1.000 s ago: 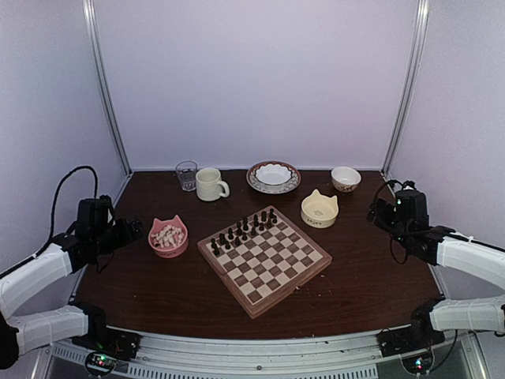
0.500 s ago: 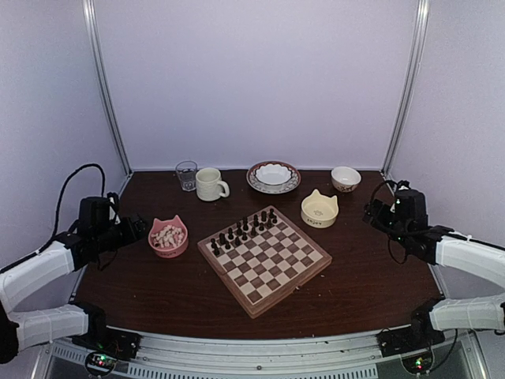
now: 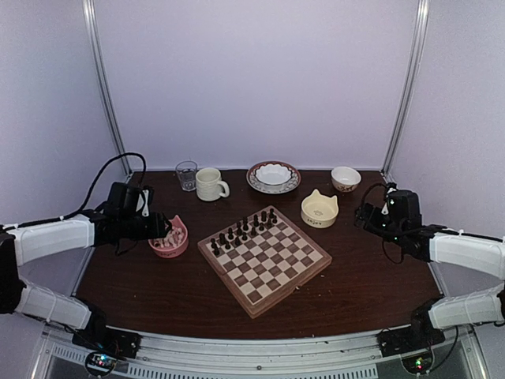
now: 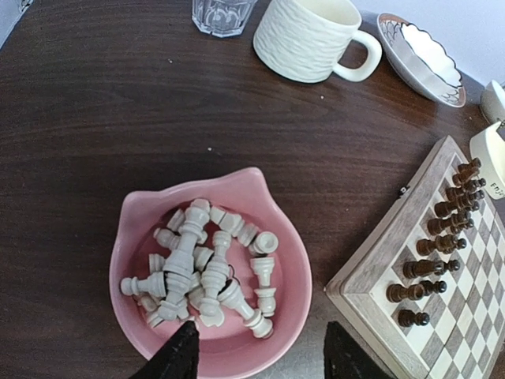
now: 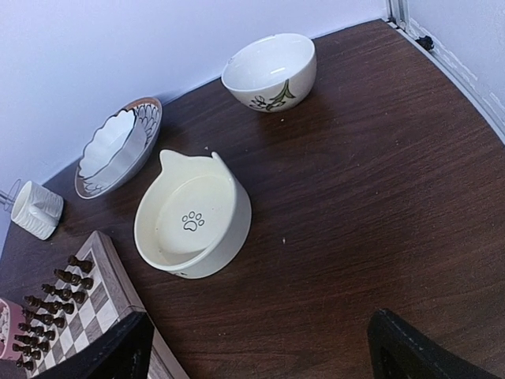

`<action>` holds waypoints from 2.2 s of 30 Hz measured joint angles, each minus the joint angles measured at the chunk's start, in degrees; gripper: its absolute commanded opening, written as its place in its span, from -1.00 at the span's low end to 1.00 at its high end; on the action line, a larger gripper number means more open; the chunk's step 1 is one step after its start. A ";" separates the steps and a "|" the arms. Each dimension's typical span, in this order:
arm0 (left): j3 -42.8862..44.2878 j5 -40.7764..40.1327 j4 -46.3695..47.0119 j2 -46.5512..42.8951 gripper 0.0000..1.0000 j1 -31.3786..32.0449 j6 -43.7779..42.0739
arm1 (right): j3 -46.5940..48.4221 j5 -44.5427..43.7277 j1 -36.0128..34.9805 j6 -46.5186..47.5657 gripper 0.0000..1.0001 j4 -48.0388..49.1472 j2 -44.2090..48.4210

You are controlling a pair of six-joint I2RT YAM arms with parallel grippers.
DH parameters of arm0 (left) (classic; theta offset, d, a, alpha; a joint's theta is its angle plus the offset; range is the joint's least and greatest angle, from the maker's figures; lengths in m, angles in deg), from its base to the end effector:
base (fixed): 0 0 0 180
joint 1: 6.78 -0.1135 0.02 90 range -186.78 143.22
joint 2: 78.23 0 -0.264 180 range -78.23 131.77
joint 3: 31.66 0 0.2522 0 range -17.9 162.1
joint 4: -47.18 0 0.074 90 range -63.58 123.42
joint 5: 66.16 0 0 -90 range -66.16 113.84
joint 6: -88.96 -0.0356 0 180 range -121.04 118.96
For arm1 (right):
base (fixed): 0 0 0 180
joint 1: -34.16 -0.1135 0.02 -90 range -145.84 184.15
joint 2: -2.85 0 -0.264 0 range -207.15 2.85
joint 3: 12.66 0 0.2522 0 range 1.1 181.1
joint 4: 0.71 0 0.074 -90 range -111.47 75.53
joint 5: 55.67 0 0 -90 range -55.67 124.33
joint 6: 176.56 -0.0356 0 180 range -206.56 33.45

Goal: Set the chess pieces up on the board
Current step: Pick up the chess pile from the storage box.

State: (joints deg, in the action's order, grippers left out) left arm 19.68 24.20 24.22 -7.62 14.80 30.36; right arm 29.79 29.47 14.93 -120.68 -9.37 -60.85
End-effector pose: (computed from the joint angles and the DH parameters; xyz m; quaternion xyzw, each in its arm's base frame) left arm 0.2339 -0.0927 0.2056 -0.0770 0.9111 -0.1832 0.3611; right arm 0.2210 0.0739 0.2042 0.1331 0.8548 0.1918 0.4635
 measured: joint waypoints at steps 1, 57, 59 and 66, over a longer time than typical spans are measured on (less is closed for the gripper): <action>0.42 -0.09 -0.13 0.52 -0.01 0.17 -0.35 | 0.00 0.31 0.00 0.11 0.96 0.09 -0.13; 14.93 -2.12 -1.62 26.23 -0.68 2.54 -6.91 | 0.96 4.66 0.00 0.76 0.92 2.43 -2.32; 14.95 -2.29 -1.62 26.23 -0.70 2.54 -6.97 | 0.96 4.66 0.00 0.76 0.92 2.43 -2.32; 14.62 -3.10 -1.55 24.41 -0.70 2.54 -7.10 | 0.96 4.68 0.00 0.76 0.92 2.45 -2.32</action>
State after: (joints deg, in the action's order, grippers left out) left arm 34.30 21.10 22.67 16.79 17.34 23.26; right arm 30.75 34.14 14.93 -119.92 -6.92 -63.17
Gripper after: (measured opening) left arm 0.152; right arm 0.961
